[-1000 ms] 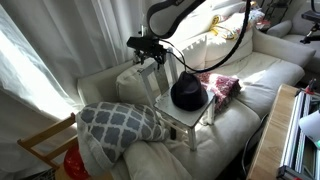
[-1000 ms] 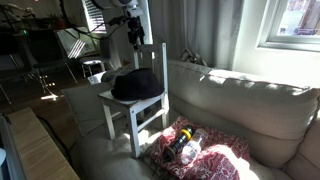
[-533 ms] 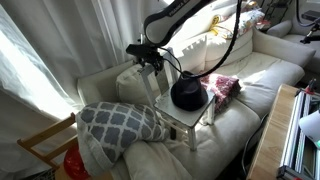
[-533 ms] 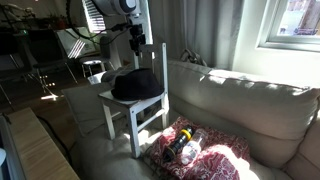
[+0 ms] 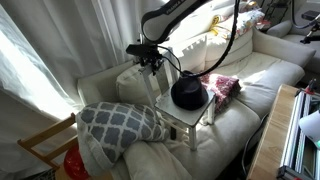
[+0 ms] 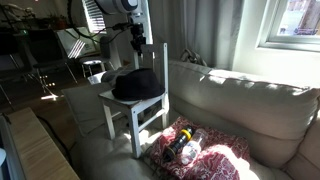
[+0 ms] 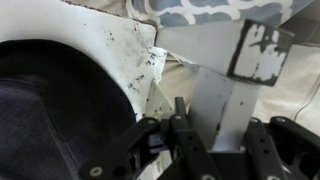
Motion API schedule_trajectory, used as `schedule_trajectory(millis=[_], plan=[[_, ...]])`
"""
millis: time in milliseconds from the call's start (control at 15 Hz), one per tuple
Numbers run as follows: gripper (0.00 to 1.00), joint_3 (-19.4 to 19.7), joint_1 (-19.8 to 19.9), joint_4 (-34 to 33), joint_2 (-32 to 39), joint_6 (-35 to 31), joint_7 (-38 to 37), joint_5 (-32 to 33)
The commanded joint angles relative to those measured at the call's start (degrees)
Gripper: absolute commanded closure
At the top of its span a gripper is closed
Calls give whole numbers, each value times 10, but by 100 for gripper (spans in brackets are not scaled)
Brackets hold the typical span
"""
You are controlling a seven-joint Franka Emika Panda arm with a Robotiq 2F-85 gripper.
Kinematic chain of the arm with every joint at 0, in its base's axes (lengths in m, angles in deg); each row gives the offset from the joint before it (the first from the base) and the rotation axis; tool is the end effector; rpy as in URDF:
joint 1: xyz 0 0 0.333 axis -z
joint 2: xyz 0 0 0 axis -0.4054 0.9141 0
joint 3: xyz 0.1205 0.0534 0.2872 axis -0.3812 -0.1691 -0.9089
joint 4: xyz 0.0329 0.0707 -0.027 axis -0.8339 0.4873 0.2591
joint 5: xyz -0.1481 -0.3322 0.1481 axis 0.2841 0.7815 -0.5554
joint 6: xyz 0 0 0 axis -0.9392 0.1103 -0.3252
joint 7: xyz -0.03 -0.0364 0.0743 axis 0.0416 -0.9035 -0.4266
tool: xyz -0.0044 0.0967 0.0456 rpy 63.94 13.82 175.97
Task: Turn the wooden chair to face the right then hang the hat on its backrest
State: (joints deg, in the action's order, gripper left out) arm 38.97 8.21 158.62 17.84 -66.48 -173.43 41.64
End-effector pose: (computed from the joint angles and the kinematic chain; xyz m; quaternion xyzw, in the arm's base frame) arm 0.6999 0.1906 0.2460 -0.8005 0.5988 -0.0202 0.0156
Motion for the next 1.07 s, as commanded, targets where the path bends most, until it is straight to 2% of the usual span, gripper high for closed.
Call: schedule_trajectory(millis=[0,400,1000], plan=[[93,-1,0,-13,-7,46,27,6],[93,-23,20,5,-52,62,130,2],[93,-13,30,44,-123,110,256,24]])
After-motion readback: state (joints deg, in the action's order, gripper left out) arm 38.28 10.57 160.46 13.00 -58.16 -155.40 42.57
